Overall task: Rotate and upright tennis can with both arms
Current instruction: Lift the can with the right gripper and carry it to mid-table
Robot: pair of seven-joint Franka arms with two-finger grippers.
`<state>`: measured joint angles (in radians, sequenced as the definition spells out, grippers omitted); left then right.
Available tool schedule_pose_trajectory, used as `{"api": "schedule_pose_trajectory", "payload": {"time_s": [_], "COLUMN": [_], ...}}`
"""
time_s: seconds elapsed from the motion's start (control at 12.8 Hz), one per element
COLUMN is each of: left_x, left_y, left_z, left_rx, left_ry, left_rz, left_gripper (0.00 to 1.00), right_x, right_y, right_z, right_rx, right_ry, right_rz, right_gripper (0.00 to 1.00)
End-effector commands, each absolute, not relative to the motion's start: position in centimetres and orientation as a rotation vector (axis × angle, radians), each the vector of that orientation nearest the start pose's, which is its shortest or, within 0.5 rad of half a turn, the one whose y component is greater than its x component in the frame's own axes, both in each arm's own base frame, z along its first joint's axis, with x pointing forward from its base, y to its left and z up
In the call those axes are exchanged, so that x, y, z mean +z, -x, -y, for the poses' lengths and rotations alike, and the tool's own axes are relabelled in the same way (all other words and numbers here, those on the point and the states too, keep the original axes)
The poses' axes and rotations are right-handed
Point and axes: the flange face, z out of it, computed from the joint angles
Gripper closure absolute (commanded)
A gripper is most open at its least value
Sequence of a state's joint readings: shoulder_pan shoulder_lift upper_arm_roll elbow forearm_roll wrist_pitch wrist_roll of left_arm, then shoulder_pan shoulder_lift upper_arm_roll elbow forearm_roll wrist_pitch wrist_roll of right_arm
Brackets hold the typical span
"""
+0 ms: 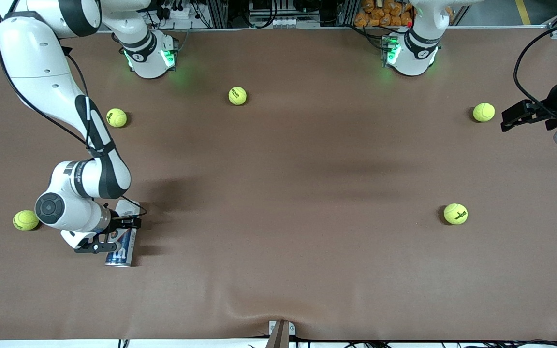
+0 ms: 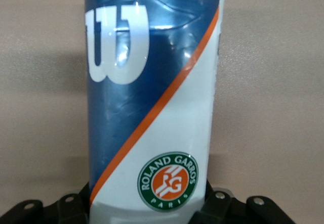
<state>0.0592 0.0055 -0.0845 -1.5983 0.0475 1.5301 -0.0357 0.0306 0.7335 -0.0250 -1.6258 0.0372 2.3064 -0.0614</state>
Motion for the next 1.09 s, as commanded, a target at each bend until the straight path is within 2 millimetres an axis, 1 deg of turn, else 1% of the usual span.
{"api": "schedule_pose_trajectory", "payload": {"time_s": [0.0,0.31,0.47,0.55,0.63,0.86,0.94,1.02], "left_x": [60.8,60.7,60.7,60.6,60.0,59.3,59.1,59.1], "left_y": [-55.0,-55.1,-55.2,-55.2,-55.6,-56.4,-56.5,-56.6], "left_z": [0.6,0.6,0.6,0.5,0.6,0.9,0.8,0.7], "left_rx": [0.096,0.099,0.096,0.099,0.110,0.099,0.099,0.092], "left_ry": [3.098,3.099,3.100,3.098,3.100,3.104,3.103,3.105], "left_rz": [-0.002,-0.002,-0.005,-0.003,-0.005,-0.014,-0.011,-0.009], "left_gripper": [0.00,0.00,0.00,0.00,0.00,0.00,0.00,0.00], "right_x": [20.3,23.1,25.4,26.9,27.9,30.9,31.7,32.6], "right_y": [-68.9,-69.2,-69.0,-69.0,-68.9,-69.0,-69.0,-69.2], "right_z": [-0.9,-1.0,-1.2,-1.4,-1.6,-2.2,-3.1,-4.5], "right_rx": [0.057,0.018,0.027,0.020,0.022,-0.040,-0.060,-0.086], "right_ry": [3.128,3.123,3.120,3.118,3.112,3.086,3.076,3.067], "right_rz": [0.101,0.170,0.192,0.204,0.243,0.472,0.538,0.595], "right_gripper": [0.28,0.27,0.27,0.27,0.27,0.26,0.26,0.26]}}
